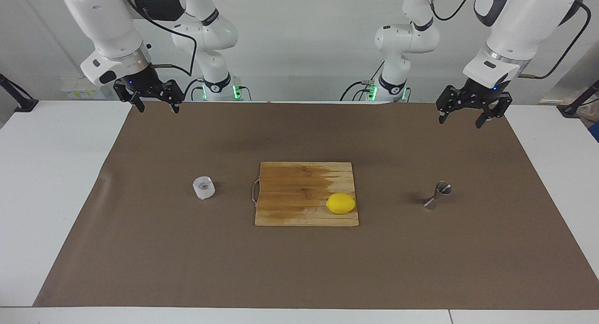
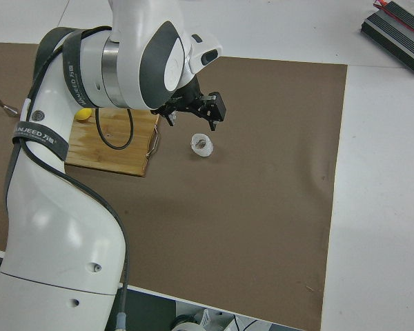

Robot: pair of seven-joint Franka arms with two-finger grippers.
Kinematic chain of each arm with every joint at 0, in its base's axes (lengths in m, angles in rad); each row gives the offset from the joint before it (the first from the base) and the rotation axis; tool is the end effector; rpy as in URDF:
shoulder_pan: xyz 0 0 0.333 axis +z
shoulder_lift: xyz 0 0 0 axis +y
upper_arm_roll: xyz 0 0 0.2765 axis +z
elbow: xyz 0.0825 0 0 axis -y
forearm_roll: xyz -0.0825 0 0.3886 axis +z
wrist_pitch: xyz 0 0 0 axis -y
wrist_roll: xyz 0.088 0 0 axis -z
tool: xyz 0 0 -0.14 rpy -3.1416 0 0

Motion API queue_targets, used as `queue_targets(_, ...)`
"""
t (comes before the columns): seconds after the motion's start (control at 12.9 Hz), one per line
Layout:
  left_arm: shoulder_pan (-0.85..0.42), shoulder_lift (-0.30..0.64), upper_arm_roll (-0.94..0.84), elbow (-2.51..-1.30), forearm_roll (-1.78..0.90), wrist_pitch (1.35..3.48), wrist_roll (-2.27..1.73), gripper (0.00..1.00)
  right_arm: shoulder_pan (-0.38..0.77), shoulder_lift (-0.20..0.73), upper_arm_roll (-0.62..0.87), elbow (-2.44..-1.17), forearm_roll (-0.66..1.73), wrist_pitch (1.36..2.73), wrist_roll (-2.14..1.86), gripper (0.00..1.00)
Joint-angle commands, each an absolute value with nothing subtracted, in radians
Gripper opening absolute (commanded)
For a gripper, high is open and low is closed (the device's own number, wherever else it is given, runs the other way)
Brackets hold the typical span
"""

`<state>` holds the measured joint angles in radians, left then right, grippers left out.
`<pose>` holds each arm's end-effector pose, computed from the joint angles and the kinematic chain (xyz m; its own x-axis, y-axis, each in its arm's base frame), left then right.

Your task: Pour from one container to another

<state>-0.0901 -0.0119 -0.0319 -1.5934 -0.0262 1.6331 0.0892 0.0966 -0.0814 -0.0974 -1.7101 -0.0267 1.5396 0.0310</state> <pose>0.5591 -0.0722 0.5536 0.9767 -0.2079 0.0536 -0.2092 -0.9776 0.0211 0.5277 -0.0056 0.5277 0.9956 -0.0316 -0.0887 -0.0298 -0.9993 0.0215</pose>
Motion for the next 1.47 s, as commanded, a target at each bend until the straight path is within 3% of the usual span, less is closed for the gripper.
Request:
queue_targets(0.0,-0.101,-0.018,-0.018,-1.598,-0.035,1.623,0.091,1.0,0.083,-0.078,-0.092,-1.701,-0.015,1.542,0.041,1.0)
queue_targets(0.62,-0.1,-0.04,-0.02,-1.657,-0.043,1.655,-0.099,1.0,0.083,-0.078,-0.092,-1.701,-0.015,1.542,0.041,1.0)
queue_targets(1.01,-0.066,-0.032,-0.018,-1.678,-0.11,1.638,-0.472,1.0,0.083,-0.078,-0.092,-1.701,-0.015,1.542,0.041,1.0)
queue_targets(1.39,0.052,0.058,-0.018,-1.664,-0.248,1.678,-0.642,1.0,0.083,-0.078,-0.092,-1.701,-0.015,1.542,0.041,1.0)
